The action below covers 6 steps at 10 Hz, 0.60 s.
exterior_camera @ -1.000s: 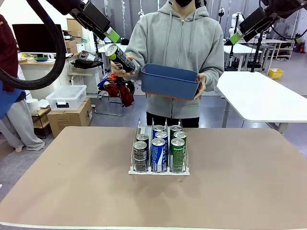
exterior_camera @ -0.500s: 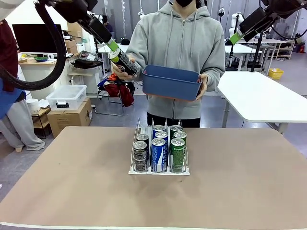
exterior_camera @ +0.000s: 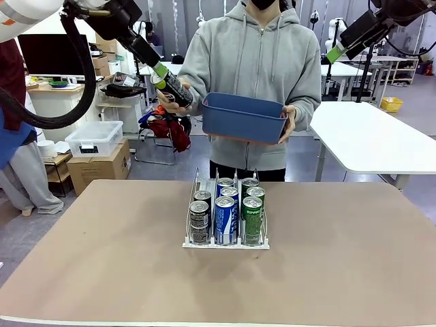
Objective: Fill the beverage cans into the dispenser.
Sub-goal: Pick up the Pepsi coke handed by the human.
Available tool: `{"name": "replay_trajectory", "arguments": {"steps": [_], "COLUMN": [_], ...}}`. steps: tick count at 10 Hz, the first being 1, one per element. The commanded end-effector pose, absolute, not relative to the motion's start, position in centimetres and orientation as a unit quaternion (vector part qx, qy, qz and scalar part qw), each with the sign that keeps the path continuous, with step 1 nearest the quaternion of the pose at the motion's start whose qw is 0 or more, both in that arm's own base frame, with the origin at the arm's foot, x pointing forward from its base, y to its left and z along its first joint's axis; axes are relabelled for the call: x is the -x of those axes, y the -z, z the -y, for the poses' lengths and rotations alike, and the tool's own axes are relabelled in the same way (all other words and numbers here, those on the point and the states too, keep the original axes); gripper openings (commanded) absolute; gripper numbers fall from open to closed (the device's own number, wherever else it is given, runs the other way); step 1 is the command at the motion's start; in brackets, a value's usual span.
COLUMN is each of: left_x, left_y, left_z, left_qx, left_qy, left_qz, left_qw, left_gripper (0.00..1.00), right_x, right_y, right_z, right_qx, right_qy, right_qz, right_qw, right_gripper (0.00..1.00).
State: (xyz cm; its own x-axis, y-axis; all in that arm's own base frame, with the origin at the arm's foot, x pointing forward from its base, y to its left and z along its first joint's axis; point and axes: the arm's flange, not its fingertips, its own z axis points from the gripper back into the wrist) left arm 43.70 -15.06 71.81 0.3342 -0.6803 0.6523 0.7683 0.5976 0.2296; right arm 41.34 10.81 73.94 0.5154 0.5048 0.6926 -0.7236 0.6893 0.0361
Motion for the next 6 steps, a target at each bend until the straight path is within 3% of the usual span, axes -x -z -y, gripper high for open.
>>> {"name": "replay_trajectory", "arguments": {"steps": [1,6], "left_x": [-44.5,-45.6], "left_y": [-71.5,-70.0], "left_z": [15.3,16.0], "left_qx": [0.064,0.061], "left_qy": [0.442,0.430], "left_qz": [0.375,0.374], "left_qw": [0.813,0.819], "left_gripper": [1.00,1.00], "right_x": [-41.3,-41.3], "right_y": [-73.9,-73.9], "right_z": [-10.7,-10.7], "right_qx": [-0.163,-0.163], "right_qy": [-0.358,-0.358], "right_qz": [0.337,0.337], "right_qw": [0.855,0.855], "right_gripper": [1.00,1.00]}}
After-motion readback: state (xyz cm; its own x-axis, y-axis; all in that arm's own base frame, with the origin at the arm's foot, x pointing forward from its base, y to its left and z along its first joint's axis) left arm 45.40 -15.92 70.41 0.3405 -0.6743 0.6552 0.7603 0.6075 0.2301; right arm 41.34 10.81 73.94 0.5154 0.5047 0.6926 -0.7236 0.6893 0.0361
